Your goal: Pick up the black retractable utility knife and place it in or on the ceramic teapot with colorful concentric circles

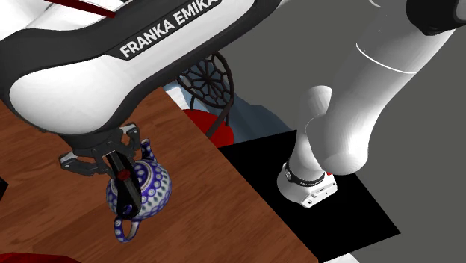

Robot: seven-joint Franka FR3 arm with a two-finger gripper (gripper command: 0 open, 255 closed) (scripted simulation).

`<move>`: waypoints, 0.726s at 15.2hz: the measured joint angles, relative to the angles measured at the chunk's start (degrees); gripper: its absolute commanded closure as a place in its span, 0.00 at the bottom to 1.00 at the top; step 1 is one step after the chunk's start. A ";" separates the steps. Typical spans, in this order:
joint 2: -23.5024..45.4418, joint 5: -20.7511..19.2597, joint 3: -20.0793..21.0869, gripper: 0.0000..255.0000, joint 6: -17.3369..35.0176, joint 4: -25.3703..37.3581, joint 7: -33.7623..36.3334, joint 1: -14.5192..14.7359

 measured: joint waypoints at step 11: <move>-0.96 0.05 -0.25 0.00 -6.54 5.66 -0.10 -0.11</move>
